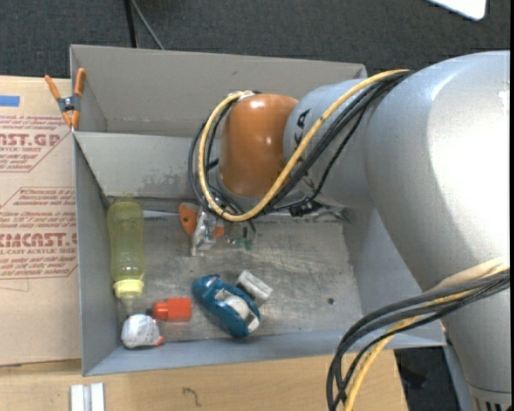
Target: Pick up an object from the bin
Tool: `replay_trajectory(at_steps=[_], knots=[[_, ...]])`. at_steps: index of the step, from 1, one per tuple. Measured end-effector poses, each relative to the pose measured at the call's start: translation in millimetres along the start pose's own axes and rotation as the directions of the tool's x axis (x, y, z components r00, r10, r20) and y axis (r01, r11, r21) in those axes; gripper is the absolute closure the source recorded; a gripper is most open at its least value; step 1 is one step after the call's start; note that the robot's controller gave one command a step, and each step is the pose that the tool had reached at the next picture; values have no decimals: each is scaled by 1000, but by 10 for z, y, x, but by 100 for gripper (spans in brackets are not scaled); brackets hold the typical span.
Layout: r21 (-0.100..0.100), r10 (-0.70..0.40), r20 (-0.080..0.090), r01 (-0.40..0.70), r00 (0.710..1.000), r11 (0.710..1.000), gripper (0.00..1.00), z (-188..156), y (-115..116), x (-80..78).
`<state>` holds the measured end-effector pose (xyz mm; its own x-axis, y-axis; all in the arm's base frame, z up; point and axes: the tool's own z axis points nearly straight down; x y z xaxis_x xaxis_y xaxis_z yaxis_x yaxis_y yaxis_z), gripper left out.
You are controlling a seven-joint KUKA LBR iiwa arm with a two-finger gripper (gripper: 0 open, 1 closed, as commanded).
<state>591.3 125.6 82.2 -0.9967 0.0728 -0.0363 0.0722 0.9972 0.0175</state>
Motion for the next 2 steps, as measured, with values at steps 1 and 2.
replay_trajectory(at_steps=[1, 2], knots=[[18, 1, -39, 0, 999, 1000, 100, -361, 11, 54], [16, 4, -33, -4, 999, 1000, 100, -849, 44, 10]])
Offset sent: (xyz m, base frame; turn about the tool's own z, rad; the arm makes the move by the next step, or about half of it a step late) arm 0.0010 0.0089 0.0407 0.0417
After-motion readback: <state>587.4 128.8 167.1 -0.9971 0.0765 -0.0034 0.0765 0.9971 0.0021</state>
